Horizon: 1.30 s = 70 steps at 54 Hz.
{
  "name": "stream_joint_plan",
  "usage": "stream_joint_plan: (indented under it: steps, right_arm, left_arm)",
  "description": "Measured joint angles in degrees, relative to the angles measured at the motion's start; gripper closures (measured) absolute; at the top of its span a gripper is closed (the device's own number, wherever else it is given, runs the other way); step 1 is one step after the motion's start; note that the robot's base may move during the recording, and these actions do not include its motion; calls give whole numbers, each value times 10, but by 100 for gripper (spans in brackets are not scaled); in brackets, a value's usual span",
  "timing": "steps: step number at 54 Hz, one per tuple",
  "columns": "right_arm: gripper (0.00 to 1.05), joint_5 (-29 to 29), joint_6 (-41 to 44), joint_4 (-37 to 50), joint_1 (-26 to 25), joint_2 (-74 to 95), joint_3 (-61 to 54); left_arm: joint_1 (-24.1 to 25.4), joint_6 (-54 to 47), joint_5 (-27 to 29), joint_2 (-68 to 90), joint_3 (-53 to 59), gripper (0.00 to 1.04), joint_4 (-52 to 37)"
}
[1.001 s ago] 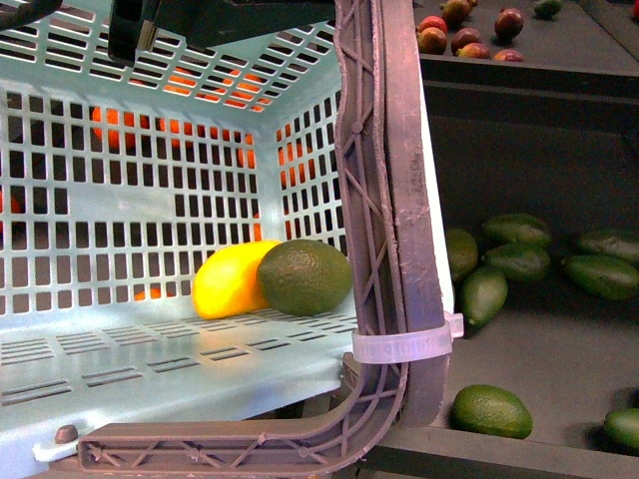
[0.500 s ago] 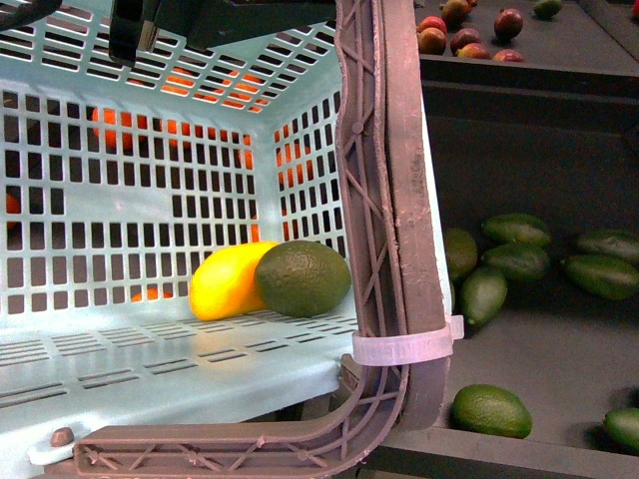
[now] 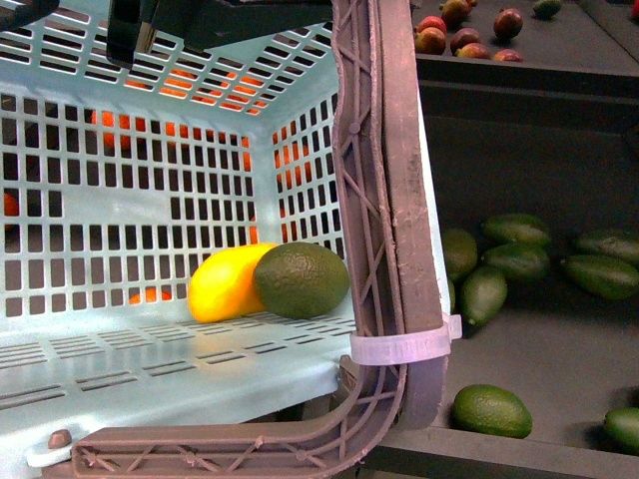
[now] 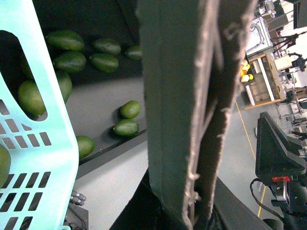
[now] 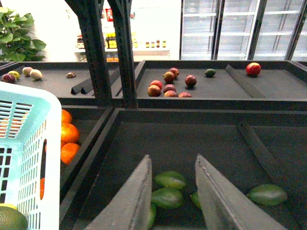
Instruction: Pick mango and avocado into basket
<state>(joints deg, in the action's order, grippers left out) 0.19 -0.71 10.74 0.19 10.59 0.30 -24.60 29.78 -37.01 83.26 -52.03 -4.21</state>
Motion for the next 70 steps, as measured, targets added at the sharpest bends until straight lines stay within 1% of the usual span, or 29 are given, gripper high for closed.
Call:
stream_joint_plan:
  steps: [3, 5, 7, 8, 11, 39, 43, 54, 58, 59, 62, 68, 70]
  right_arm:
    - [86, 0, 1, -9, 0, -9, 0]
    - [92, 0, 2, -37, 0, -31, 1]
    - [100, -1, 3, -90, -1, -70, 0]
    - [103, -1, 4, -100, -1, -81, 0]
    - [102, -1, 5, -104, -1, -103, 0]
    - [102, -1, 6, -107, -1, -103, 0]
    - [92, -1, 6, -107, -1, -103, 0]
    - [58, -1, 6, -107, -1, -103, 0]
    - [48, -1, 6, -107, -1, -103, 0]
    - [42, -1, 6, -107, -1, -103, 0]
    - [32, 0, 6, -107, -1, -103, 0]
    - [16, 1, 6, -108, 0, -103, 0]
    - [9, 2, 6, -108, 0, -103, 0]
  left_arm:
    - [0, -1, 1, 0, 0, 94, 0]
    - [0, -2, 1, 0, 0, 94, 0]
    - [0, -2, 0, 0, 0, 94, 0]
    - [0, -2, -1, 0, 0, 94, 0]
    - [0, 0, 0, 0, 0, 94, 0]
    - [0, -1, 0, 0, 0, 94, 0]
    - [0, -1, 0, 0, 0, 94, 0]
    - [0, -2, 0, 0, 0, 94, 0]
    - [0, -1, 0, 0, 0, 94, 0]
    - [0, -1, 0, 0, 0, 94, 0]
    - [0, -1, 0, 0, 0, 94, 0]
    - [-5, -5, -2, 0, 0, 94, 0]
    - [-6, -5, -6, 0, 0, 94, 0]
